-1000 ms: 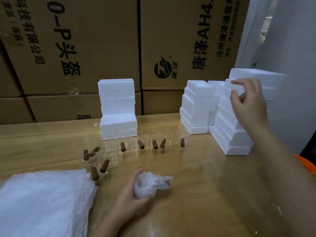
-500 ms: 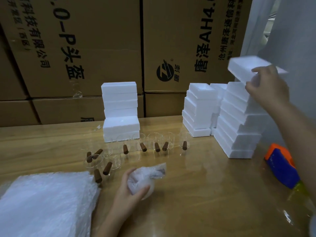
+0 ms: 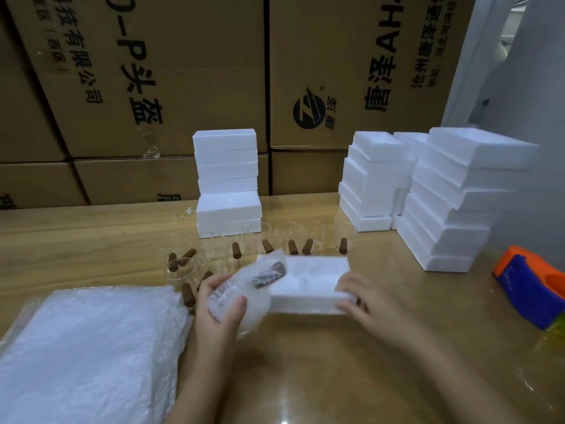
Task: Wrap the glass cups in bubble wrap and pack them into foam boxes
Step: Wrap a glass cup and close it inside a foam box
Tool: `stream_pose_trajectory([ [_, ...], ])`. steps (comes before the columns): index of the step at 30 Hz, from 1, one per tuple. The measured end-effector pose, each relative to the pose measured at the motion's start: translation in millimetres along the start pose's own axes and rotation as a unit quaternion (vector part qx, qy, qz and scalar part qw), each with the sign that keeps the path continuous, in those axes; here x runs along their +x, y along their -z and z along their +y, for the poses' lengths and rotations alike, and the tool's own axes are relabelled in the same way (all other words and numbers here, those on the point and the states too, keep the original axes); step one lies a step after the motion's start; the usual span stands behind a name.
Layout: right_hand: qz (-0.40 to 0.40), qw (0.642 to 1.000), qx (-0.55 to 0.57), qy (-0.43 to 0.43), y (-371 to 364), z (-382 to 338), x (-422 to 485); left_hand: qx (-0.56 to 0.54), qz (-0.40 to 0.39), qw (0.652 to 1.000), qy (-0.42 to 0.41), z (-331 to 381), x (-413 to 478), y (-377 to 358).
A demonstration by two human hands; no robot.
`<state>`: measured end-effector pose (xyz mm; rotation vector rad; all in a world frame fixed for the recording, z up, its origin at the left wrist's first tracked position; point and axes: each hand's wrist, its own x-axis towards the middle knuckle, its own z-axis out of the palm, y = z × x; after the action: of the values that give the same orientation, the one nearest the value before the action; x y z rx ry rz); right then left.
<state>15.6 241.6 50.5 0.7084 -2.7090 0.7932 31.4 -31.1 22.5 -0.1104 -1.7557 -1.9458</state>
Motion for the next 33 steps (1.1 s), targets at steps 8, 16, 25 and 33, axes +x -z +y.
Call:
stream_pose_trajectory([
  [8,-0.015,0.999,-0.005,-0.042,-9,0,-13,0.101,-0.027,0.994,0.033,5,1,-7],
  [16,-0.066,0.939,0.314,-0.125,-1,-57,29,0.161,-0.237,0.958,0.006,16,1,-19],
  [25,0.079,0.928,0.324,-0.166,-20,-60,46,0.038,-0.112,0.990,0.074,-6,10,-8],
  [33,0.037,0.989,0.047,-0.134,-35,-56,44,0.164,-0.085,0.979,0.089,-22,7,-7],
])
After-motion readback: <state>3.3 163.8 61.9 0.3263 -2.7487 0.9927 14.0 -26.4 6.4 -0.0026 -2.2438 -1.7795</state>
